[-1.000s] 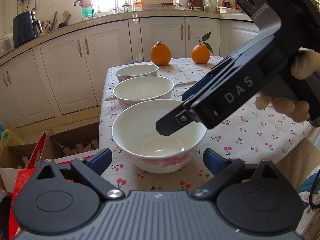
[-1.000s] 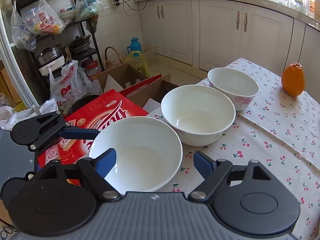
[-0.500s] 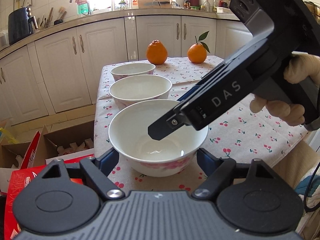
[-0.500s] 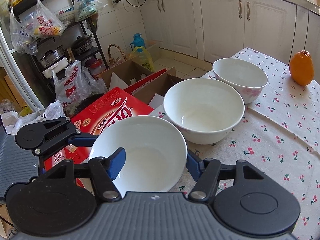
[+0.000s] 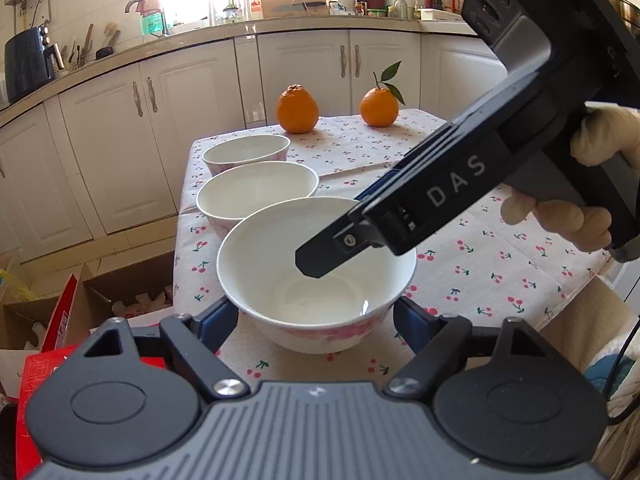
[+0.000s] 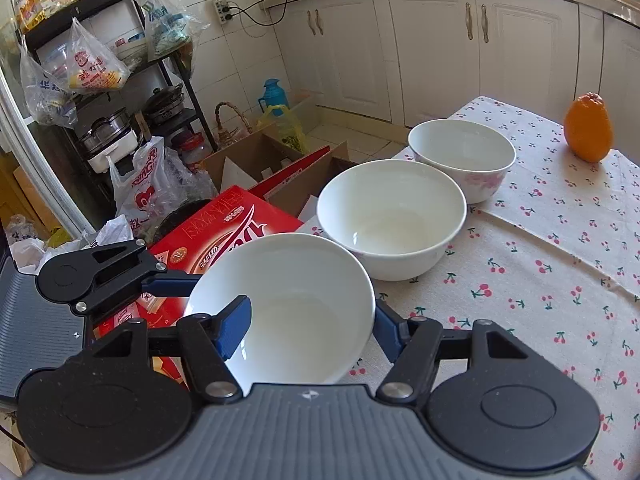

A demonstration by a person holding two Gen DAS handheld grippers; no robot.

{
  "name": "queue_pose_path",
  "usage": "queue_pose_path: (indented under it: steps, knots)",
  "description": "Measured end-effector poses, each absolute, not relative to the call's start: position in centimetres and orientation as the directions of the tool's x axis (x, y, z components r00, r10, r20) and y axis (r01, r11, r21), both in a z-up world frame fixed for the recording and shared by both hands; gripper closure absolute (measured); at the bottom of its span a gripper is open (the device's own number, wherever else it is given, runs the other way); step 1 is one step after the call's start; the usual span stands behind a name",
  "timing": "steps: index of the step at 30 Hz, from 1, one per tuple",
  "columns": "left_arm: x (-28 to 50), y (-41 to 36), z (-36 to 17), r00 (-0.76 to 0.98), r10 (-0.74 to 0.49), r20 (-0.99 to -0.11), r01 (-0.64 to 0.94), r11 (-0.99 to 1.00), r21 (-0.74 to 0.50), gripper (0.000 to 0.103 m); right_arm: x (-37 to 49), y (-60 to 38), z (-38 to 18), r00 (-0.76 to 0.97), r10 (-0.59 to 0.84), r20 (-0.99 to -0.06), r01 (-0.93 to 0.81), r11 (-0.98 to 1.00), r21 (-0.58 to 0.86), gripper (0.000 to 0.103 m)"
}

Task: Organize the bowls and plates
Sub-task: 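Lift the bowl with the right gripper and carry it beside the plate stack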

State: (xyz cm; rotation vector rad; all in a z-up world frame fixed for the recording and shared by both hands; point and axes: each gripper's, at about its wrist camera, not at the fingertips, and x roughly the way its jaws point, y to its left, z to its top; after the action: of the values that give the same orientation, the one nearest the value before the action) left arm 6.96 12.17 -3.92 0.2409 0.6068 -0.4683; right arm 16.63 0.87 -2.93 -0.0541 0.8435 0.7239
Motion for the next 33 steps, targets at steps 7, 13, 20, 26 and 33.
queue_pose_path:
  steps: [7, 13, 20, 26, 33]
  knots:
    - [7.7, 9.3, -3.5, 0.699, -0.400, -0.592, 0.543, 0.836, 0.076, 0.019, 15.8, -2.6, -2.4, 0.501, 0.534, -0.681, -0.551, 0.804, 0.224, 0.032]
    - [8.0, 6.4, -3.4, 0.677, -0.440, -0.590, 0.594, 0.800, 0.085, 0.019, 15.2, -5.7, -2.3, 0.546, 0.490, -0.679, -0.497, 0.842, 0.208, 0.031]
    - [8.6, 3.7, -3.6, 0.648, -0.477, -0.593, 0.635, 0.769, 0.075, 0.019, 14.8, -8.8, -2.2, 0.578, 0.457, -0.676, -0.446, 0.871, 0.207, 0.031]
    - [9.2, 2.0, -3.9, 0.625, -0.495, -0.603, 0.661, 0.747, 0.071, 0.019, 14.7, -10.6, -2.3, 0.593, 0.433, -0.679, -0.411, 0.888, 0.207, 0.031]
    - [9.9, 0.7, -4.3, 0.601, -0.505, -0.619, 0.679, 0.731, 0.063, 0.019, 15.0, -12.2, -3.0, 0.597, 0.415, -0.687, -0.374, 0.901, 0.219, 0.031]
